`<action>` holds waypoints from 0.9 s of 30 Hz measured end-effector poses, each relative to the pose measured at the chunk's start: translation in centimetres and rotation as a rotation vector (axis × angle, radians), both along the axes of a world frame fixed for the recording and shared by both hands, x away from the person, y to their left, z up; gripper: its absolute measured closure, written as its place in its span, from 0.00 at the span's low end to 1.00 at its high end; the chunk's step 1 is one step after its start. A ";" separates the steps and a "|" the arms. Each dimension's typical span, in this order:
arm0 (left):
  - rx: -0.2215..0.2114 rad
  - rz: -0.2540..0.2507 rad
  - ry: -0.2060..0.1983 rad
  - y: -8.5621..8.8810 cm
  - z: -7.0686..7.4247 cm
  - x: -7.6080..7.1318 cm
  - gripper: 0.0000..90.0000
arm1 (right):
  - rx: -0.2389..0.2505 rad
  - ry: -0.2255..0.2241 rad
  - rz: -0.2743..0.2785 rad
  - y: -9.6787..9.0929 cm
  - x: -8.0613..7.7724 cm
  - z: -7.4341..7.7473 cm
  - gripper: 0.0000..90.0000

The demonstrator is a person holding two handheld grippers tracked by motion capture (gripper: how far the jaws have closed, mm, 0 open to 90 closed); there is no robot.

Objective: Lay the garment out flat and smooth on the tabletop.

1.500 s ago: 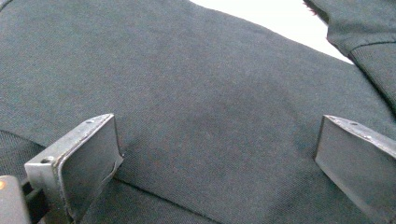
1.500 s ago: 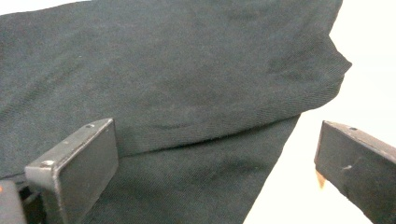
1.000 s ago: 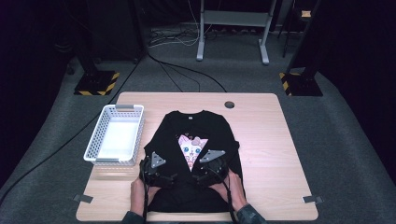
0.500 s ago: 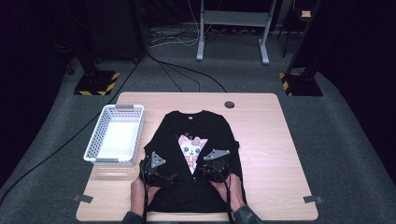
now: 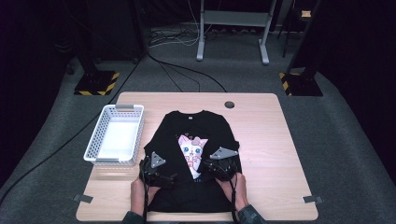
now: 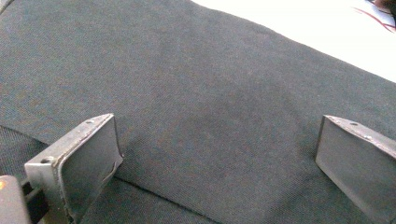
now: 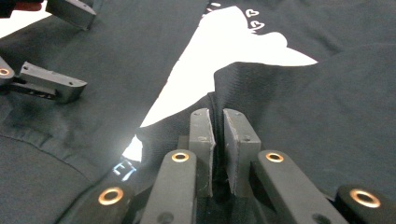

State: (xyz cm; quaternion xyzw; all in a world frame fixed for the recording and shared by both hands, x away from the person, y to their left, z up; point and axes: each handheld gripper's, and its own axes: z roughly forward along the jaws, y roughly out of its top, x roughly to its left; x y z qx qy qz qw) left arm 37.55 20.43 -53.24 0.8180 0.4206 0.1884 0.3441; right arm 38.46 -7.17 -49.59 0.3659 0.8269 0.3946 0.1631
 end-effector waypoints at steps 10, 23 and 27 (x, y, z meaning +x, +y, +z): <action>0.001 -0.001 0.000 0.0 0.0 0.0 0.00 | 0.024 -0.038 -0.042 -2.0 0.2 1.3 0.92; 0.000 -0.001 0.000 0.0 0.0 0.0 0.00 | 0.105 -0.068 -0.115 -6.2 0.2 2.4 0.92; 0.000 -0.001 0.000 0.0 0.0 0.0 0.00 | 0.123 -0.071 -0.135 -7.1 0.3 2.5 0.92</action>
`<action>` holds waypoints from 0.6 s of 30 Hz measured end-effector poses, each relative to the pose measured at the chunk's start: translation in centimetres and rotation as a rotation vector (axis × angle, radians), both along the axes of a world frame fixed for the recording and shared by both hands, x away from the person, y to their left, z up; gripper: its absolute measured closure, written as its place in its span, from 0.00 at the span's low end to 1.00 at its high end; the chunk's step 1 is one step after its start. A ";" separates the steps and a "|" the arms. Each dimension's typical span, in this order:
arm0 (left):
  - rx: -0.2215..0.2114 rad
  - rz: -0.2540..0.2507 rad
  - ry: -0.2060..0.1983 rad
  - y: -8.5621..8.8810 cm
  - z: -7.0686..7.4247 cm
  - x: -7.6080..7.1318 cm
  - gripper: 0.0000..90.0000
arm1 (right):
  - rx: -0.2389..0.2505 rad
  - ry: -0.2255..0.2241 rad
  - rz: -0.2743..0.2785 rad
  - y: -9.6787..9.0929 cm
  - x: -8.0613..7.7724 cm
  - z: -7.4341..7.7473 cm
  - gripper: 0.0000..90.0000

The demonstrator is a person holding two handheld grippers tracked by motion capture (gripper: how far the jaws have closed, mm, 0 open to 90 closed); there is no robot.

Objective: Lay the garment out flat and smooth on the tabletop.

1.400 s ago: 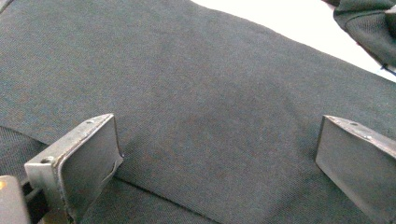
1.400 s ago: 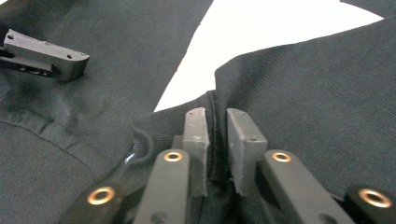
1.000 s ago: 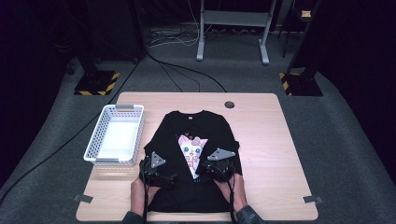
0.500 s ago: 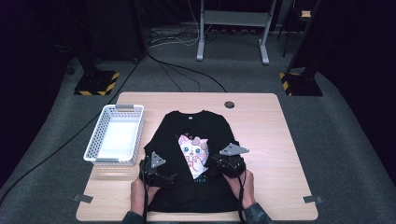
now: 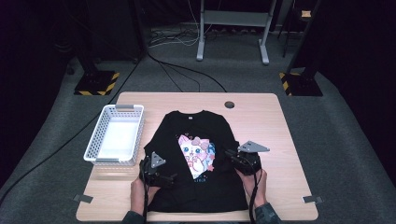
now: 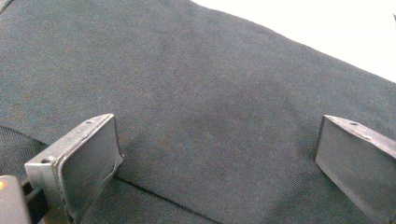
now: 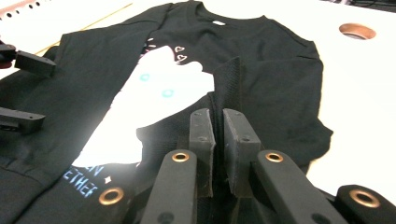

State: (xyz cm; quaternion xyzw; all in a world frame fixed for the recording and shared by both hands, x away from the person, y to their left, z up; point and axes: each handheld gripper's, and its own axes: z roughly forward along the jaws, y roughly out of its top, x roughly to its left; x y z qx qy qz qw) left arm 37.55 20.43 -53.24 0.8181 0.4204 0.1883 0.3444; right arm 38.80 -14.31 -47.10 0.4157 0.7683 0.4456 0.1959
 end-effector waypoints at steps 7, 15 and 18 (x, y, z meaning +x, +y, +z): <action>0.000 0.000 0.000 0.0 0.0 0.0 0.00 | 0.029 -0.008 -0.051 -2.2 0.0 0.0 0.92; 0.000 0.001 0.000 0.0 0.0 0.0 0.00 | 0.051 -0.009 -0.078 -4.0 0.4 0.0 0.92; 0.000 0.001 0.000 0.0 0.0 0.0 0.00 | 0.067 -0.008 -0.083 -4.5 0.5 0.0 0.92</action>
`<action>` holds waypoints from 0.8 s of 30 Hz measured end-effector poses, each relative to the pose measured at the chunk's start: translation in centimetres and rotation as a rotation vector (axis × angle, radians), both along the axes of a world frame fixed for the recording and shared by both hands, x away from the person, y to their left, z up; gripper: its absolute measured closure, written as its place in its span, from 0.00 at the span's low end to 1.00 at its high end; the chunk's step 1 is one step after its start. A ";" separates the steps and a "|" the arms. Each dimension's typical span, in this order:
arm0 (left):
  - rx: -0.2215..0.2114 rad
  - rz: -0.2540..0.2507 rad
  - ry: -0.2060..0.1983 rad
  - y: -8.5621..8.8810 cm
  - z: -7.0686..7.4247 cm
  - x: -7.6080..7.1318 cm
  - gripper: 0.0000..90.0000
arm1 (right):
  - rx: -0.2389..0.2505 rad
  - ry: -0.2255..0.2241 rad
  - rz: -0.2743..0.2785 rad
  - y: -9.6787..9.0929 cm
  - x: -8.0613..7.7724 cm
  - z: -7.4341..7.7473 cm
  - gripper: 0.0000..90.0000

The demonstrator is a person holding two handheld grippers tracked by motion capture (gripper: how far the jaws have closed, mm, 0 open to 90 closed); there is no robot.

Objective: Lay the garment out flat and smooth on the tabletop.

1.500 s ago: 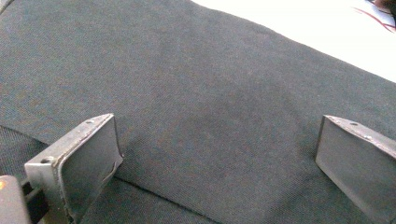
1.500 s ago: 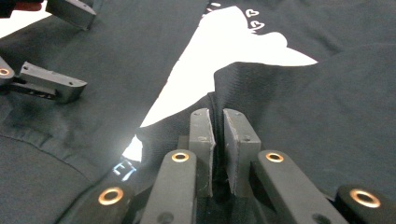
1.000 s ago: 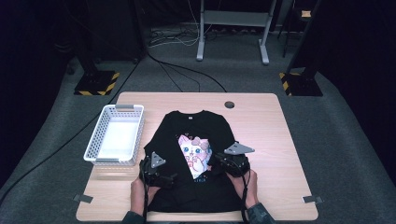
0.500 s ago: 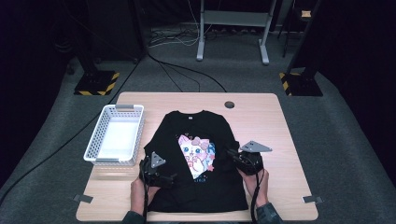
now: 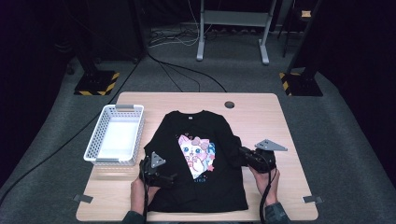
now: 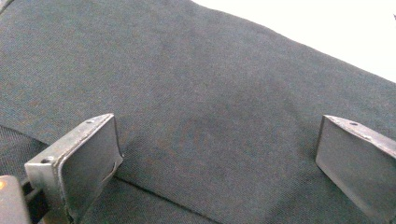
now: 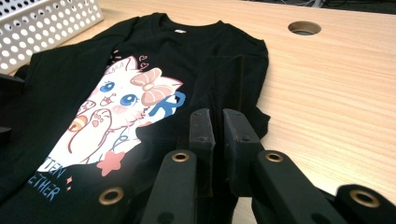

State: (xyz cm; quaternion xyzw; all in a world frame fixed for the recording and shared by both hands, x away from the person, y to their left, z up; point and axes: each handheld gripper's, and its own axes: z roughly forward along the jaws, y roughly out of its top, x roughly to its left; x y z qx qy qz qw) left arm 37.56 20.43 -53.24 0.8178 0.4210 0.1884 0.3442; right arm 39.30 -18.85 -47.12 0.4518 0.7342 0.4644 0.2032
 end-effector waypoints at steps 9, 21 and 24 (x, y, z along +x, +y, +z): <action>0.000 0.000 0.000 0.0 0.0 0.0 0.00 | 0.021 0.006 -0.050 -2.0 -0.1 -0.4 0.92; 0.000 0.002 -0.001 0.0 0.0 0.0 0.00 | 0.042 0.018 -0.150 -5.8 -0.3 -1.2 0.92; 0.000 0.003 -0.001 0.0 0.0 0.0 0.00 | 0.038 0.033 -0.186 -7.1 -0.4 -1.8 0.92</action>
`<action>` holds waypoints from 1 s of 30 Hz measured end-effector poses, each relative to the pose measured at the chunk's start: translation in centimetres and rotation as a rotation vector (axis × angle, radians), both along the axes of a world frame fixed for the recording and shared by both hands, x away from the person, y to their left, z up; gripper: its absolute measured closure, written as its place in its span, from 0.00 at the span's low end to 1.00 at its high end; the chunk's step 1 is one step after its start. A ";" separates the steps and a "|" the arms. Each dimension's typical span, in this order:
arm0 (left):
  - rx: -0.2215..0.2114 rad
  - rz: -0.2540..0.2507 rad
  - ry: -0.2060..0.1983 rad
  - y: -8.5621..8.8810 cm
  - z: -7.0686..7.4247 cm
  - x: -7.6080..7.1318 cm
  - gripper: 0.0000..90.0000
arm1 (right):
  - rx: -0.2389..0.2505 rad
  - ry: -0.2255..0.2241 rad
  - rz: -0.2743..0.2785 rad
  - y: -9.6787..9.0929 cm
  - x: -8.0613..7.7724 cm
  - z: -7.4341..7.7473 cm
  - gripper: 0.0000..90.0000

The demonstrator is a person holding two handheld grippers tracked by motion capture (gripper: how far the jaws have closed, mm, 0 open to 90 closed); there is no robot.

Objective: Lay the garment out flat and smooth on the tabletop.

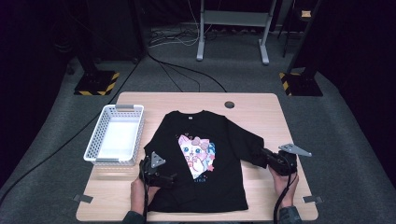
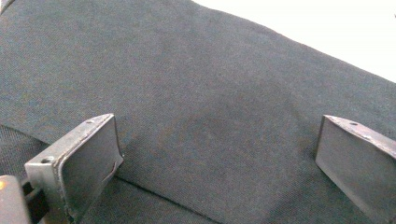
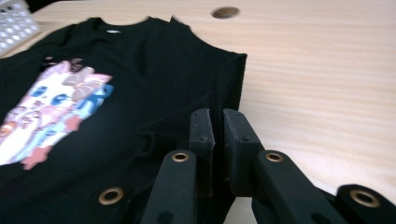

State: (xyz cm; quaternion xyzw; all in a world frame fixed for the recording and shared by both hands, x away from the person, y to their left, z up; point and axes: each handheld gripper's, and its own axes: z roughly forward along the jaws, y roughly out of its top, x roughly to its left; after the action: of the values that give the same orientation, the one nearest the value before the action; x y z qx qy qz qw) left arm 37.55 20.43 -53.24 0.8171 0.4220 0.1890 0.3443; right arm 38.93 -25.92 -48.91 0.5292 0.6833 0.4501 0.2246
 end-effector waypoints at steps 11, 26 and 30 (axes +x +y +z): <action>0.000 0.001 0.000 0.0 0.0 0.0 0.00 | -0.002 0.096 -0.111 -3.9 0.6 -2.5 0.82; 0.000 0.001 -0.001 0.0 0.0 0.0 0.00 | -0.071 0.101 -0.073 -4.5 -1.0 -0.7 0.54; 0.000 0.001 0.000 0.0 0.0 0.0 0.00 | -0.102 0.106 -0.010 -2.3 -0.2 -0.5 0.43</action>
State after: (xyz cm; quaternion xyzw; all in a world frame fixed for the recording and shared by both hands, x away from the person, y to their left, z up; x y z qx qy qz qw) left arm 37.55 20.43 -53.24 0.8169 0.4224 0.1892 0.3441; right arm 38.68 -28.19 -49.37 0.5436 0.7137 0.3848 0.2169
